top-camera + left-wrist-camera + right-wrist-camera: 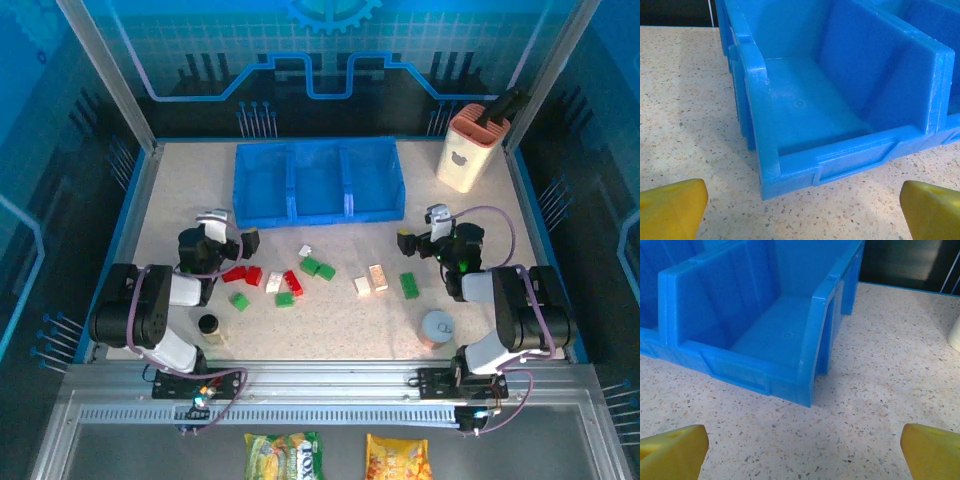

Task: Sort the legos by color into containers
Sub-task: Pick up the lego from the middle-left of the table.

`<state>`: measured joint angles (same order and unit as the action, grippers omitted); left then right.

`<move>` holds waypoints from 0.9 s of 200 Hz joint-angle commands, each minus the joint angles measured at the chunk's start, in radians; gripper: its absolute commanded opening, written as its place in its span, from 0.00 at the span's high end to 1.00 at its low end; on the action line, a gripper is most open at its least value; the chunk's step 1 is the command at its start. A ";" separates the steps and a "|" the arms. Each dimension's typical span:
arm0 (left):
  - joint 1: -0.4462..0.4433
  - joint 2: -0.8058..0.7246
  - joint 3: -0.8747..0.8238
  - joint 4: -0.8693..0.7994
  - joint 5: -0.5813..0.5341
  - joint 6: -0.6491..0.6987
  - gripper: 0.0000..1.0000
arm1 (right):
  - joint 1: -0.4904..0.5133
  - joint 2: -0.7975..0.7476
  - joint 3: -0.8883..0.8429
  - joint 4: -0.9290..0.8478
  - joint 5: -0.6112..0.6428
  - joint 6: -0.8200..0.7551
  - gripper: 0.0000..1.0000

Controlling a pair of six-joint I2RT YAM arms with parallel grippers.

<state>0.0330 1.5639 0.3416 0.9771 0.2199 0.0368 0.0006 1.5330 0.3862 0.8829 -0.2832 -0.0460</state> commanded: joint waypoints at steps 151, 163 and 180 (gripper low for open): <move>0.009 -0.014 0.022 -0.019 -0.039 -0.004 0.01 | -0.010 0.003 -0.006 0.038 -0.025 -0.012 0.00; 0.009 -0.014 0.022 -0.020 -0.039 -0.004 0.01 | -0.010 0.003 -0.006 0.039 -0.026 -0.012 0.00; 0.008 -0.015 0.022 -0.021 -0.038 -0.004 0.01 | -0.011 0.003 -0.006 0.039 -0.026 -0.011 0.00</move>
<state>0.0330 1.5639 0.3454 0.9627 0.1879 0.0326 0.0006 1.5330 0.3862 0.8845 -0.2962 -0.0460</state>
